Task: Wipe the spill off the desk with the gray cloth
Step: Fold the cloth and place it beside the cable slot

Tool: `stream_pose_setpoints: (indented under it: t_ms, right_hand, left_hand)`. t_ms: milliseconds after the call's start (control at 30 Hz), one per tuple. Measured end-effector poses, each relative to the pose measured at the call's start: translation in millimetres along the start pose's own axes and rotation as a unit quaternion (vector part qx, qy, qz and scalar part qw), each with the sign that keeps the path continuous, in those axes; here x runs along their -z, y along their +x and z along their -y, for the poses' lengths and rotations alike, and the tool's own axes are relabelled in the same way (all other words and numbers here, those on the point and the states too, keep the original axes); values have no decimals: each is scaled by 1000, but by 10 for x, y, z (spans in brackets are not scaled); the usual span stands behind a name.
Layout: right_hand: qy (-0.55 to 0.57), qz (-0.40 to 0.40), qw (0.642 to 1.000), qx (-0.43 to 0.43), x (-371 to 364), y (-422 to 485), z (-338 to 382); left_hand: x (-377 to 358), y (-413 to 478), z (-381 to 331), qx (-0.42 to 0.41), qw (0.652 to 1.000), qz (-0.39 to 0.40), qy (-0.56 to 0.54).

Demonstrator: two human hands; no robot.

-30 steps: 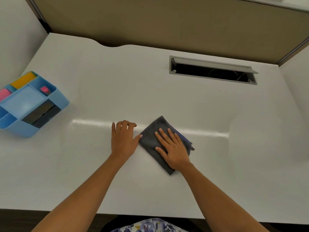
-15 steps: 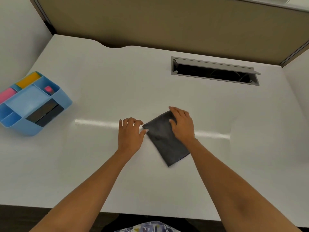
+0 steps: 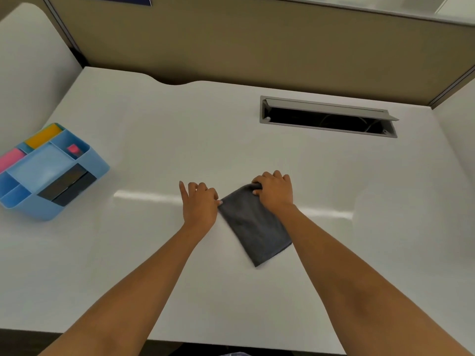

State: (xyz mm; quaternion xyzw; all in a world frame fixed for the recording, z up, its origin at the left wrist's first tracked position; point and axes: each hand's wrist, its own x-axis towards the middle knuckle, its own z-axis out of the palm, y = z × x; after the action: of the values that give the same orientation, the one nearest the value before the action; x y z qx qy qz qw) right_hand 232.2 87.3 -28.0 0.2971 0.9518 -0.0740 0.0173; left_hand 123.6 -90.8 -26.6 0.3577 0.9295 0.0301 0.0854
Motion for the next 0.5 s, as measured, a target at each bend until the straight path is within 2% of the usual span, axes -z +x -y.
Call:
stream_pose_setpoints:
  t_ms: [133, 300, 500]
  right_hand:
    - [44, 12, 998, -50, 19, 25, -34]
    - [94, -26, 990, -102, 90, -64, -220]
    - [180, -44, 957, -222, 101, -339, -884]
  left_hand:
    - [1, 50, -41, -19, 999, 18, 24]
    - [65, 230, -184, -43, 999, 7, 32]
    - [122, 568, -852, -117, 993, -13, 18]
